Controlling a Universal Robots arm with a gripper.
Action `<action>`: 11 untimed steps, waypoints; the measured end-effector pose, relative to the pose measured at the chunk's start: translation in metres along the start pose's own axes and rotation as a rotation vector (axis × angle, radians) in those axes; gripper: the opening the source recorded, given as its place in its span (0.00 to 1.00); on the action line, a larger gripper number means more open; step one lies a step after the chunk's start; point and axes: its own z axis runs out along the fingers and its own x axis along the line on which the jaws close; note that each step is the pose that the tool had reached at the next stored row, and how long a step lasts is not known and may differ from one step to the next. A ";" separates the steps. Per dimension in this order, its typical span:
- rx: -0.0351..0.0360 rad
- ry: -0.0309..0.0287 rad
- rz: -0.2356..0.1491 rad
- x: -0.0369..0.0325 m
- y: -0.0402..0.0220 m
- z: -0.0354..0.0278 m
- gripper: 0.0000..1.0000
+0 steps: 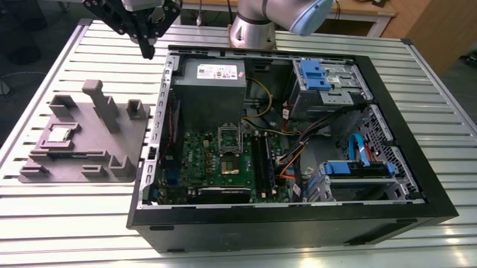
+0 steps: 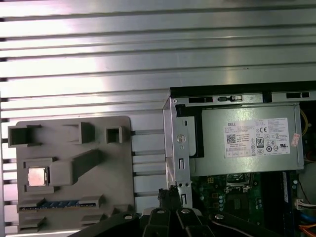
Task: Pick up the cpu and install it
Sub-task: 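Reach for the cpu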
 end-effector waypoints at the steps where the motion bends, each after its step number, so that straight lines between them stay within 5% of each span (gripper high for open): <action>1: 0.0001 0.0000 0.000 0.0006 0.0000 0.0000 0.10; 11: 0.0000 0.0000 0.000 0.0058 -0.0004 -0.0001 0.10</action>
